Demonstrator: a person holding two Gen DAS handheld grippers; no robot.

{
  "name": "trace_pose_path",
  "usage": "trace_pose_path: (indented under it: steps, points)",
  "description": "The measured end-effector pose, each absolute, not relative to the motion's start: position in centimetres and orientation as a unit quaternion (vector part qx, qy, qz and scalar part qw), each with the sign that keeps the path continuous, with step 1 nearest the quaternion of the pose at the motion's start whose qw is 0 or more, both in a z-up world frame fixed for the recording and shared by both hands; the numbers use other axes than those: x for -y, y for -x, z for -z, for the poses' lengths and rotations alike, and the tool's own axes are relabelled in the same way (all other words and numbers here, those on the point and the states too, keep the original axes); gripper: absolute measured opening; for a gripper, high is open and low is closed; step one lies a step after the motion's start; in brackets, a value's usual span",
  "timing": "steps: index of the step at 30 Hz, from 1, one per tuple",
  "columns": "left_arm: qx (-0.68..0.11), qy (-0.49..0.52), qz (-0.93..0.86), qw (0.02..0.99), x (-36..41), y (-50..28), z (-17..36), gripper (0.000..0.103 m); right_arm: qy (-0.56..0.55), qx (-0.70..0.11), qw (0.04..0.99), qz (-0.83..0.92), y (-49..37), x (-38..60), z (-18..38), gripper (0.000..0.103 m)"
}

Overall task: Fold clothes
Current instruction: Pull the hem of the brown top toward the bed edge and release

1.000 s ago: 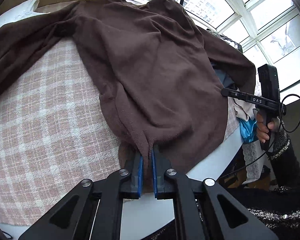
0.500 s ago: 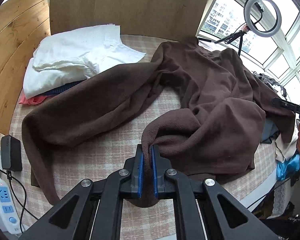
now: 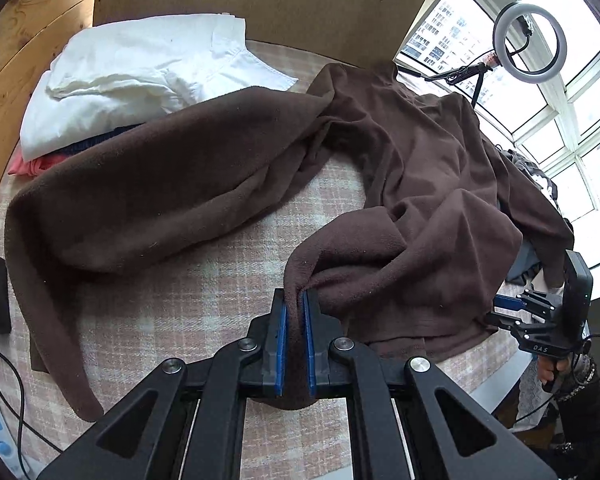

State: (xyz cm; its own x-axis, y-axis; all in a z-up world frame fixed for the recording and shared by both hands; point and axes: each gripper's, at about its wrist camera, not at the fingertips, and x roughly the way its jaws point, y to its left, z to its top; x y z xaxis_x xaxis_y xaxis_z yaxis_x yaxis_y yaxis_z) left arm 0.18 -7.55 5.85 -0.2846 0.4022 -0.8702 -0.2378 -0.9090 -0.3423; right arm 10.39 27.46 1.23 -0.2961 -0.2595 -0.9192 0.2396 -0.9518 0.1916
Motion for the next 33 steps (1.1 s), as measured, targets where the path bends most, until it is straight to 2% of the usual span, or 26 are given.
trace_pose_path:
  steps: [1, 2, 3, 7, 14, 19, 21, 25, 28, 33]
  points:
    - [0.072, 0.564, -0.797, 0.205, 7.5, -0.2, -5.9, 0.007, -0.569, 0.004, 0.152, 0.808, -10.3, -27.4, -1.2, 0.033]
    - [0.071, 0.565, -0.795, 0.21, 7.5, -0.2, -6.0, 0.007, -0.57, 0.006, 0.154, 0.807, -10.2, -27.4, -1.2, 0.02]
    - [0.072, 0.566, -0.793, 0.216, 7.5, -0.3, -6.2, 0.007, -0.571, 0.015, 0.155, 0.806, -10.1, -27.7, -1.3, 0.002]
    - [0.086, 0.568, -0.779, 0.252, 7.4, -1.3, -7.7, 0.007, -0.542, 0.053, 0.138, 0.827, -11.8, -31.0, -5.0, 0.002]
    - [0.125, 0.579, -0.744, 0.309, 4.1, -5.5, -10.2, 0.009, -0.43, 0.209, 0.059, 0.876, -21.5, -44.1, -16.5, 0.002]
    - [0.105, 0.588, -0.735, 0.322, -0.4, -9.7, -7.5, 0.009, -0.472, 0.19, -0.085, 0.857, -23.5, -50.0, -13.9, 0.002]
    - [0.106, 0.597, -0.732, 0.31, -1.9, -10.8, -6.2, 0.015, -0.489, 0.194, -0.073, 0.847, -23.1, -51.3, -12.3, 0.002]
    - [0.087, 0.611, -0.737, 0.277, -4.4, -13.2, -4.5, 0.019, -0.519, 0.201, -0.051, 0.83, -22.2, -53.6, -9.9, 0.002]
    - [0.072, 0.616, -0.742, 0.252, -5.9, -14.7, -3.9, 0.03, -0.531, 0.208, -0.031, 0.821, -21.7, -54.8, -8.8, 0.002]
    - [0.072, 0.625, -0.747, 0.215, -7.5, -15.7, -2.2, 0.031, -0.539, 0.189, 0.005, 0.821, -21.2, -54.9, -7.9, 0.002]
